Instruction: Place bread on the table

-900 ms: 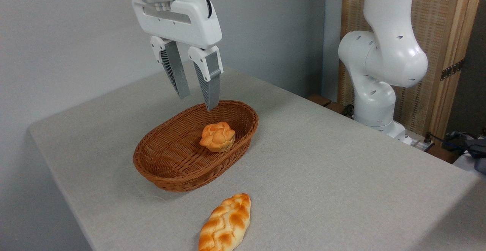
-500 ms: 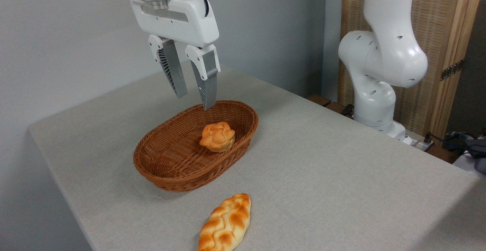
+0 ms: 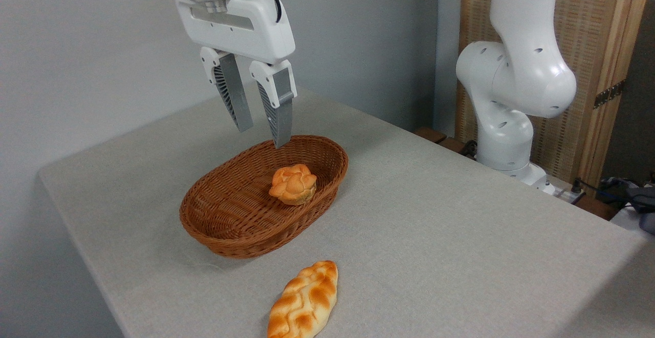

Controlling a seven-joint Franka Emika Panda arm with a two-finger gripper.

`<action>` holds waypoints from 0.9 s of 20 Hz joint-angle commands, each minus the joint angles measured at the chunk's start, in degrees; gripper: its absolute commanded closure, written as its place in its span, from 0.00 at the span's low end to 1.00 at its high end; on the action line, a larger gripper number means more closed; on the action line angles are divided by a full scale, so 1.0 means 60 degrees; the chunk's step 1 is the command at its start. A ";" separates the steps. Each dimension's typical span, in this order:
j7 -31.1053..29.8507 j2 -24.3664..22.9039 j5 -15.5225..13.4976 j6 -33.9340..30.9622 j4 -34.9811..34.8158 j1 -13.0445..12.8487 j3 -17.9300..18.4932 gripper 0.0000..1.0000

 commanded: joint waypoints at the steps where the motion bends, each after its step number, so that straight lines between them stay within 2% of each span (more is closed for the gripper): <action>1: -0.0174 -0.0399 0.0183 0.0088 -0.0439 -0.0064 -0.0019 0.00; 4: -0.0087 -0.0706 0.0212 0.0102 -0.0878 -0.0079 -0.0048 0.00; 8: 0.0250 -0.1788 0.0227 0.0350 -0.2311 -0.0166 -0.0077 0.00; 12: 0.0427 -0.2742 0.0169 0.1812 -0.4098 -0.0561 -0.0252 0.00; 14: 0.0543 -0.2730 0.0168 0.2385 -0.4555 -0.0577 -0.0515 0.00; 15: 0.0892 -0.2671 0.0270 0.2591 -0.4745 -0.0591 -0.0807 0.00; 18: 0.1992 -0.2641 0.0286 0.3046 -0.5346 -0.0606 -0.0970 0.00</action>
